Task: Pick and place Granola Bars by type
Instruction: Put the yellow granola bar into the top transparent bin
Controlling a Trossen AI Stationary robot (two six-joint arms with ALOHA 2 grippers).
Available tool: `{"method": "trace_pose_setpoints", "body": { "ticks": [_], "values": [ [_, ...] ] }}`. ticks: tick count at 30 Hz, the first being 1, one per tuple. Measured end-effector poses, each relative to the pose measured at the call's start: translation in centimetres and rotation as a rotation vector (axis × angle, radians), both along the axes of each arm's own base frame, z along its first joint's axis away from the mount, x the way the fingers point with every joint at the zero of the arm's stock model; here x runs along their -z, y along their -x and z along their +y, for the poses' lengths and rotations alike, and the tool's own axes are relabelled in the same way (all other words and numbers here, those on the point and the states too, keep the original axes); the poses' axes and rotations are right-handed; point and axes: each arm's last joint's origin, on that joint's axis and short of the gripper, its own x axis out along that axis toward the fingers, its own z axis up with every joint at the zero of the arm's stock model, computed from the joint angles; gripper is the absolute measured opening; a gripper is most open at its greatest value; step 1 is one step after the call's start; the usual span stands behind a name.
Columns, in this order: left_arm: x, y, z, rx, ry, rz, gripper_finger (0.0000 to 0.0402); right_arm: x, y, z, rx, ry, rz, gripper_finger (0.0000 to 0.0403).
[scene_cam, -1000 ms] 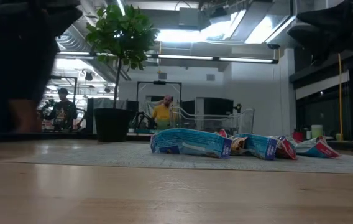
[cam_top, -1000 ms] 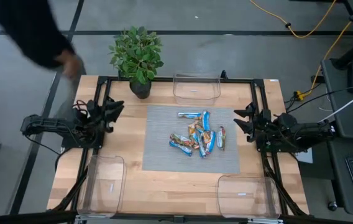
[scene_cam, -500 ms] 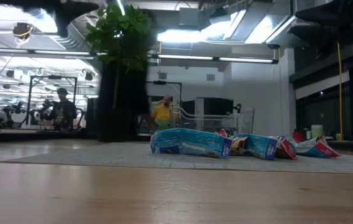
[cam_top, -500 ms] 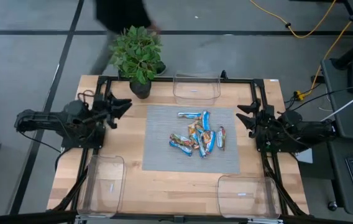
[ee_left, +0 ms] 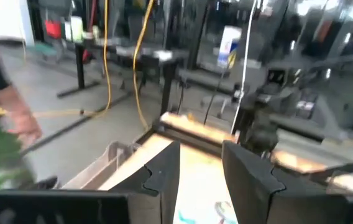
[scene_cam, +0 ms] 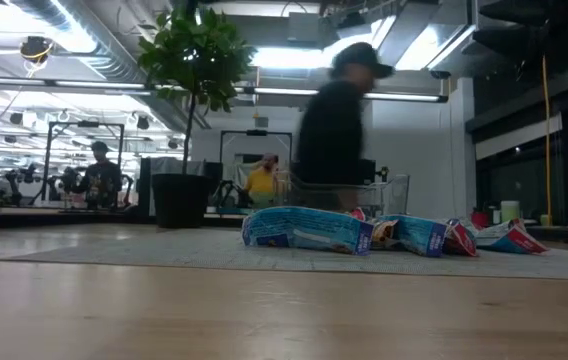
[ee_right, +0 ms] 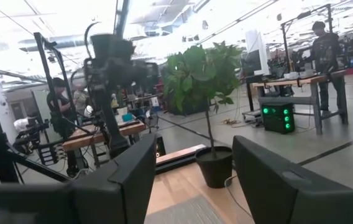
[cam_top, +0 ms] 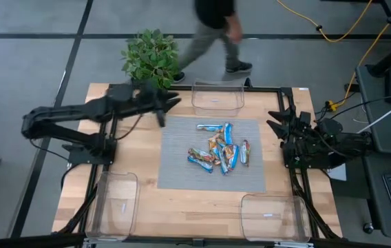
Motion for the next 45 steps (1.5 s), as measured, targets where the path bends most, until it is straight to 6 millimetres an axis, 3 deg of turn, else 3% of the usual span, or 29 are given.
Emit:
{"method": "trace_pose_setpoints", "body": {
  "ticks": [7, 13, 18, 24, 31, 41, 45],
  "values": [
    [0.3, -6.9, 2.8, 0.097, 0.027, 0.273, 0.0113, 0.0, 0.0, 0.0, -0.001, 0.002, 0.001, 0.0213],
    [2.4, -11.9, 4.0, 0.141, 0.035, 0.445, 0.0113, 0.0, 0.0, 0.0, -0.012, 0.004, 0.002, 0.0213],
    [5.1, -14.6, 4.5, 0.220, 0.086, 0.507, 0.0113, 0.1, 0.0, 0.1, -0.022, 0.005, 0.006, 0.0213],
    [9.1, -15.8, 4.7, 0.236, 0.133, 0.675, 0.0113, 0.2, -0.1, 0.1, -0.024, 0.003, 0.025, 0.0213],
    [12.3, -16.5, 3.5, 0.241, 0.023, 0.890, 0.0114, 0.5, -0.2, 0.1, -0.048, 0.008, 0.049, 0.0213],
    [15.5, -17.4, 3.2, 0.273, 0.118, 0.968, 0.0115, 0.6, -0.2, 0.2, -0.056, 0.011, 0.063, 0.0213],
    [17.2, -17.3, 3.1, 0.331, 0.167, 1.046, 0.0136, 0.7, -0.2, 0.2, -0.069, 0.012, 0.070, 0.0213]
  ]
}}
